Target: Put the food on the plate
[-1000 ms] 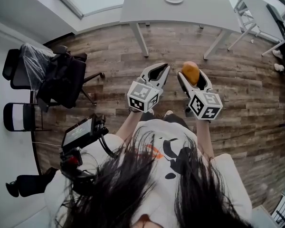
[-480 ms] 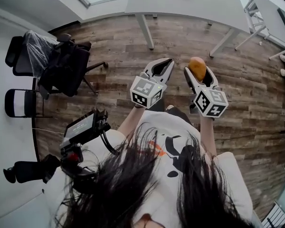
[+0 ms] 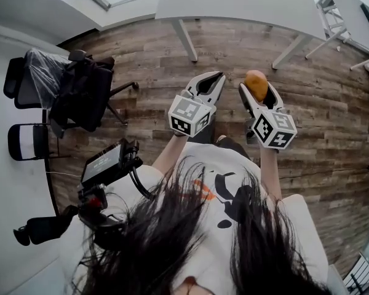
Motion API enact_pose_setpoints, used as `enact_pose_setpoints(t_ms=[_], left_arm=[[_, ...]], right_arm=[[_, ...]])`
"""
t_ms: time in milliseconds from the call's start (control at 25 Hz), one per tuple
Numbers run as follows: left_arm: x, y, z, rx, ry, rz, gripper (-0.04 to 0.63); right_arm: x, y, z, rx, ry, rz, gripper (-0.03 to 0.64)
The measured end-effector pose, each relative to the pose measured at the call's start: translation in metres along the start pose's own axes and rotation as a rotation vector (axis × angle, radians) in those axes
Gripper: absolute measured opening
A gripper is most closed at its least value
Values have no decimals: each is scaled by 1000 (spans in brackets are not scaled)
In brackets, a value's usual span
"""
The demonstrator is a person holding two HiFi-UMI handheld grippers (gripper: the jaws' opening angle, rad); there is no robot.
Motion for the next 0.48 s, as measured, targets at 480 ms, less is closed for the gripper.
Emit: enact_pose_setpoints(t_ms=[480], left_arm=[[69, 94, -74, -47, -27, -11, 8]], right_arm=[[57, -17, -106, -36, -8, -4, 370]])
Point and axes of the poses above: the fingertips, and each gripper's own axes: z backward along the fingers, y to its left, x out of its top, the point moved 10 cm from there along z, backward along the fingers, and after that the axes turned 10 degrees about z, right-handed, at the moved point
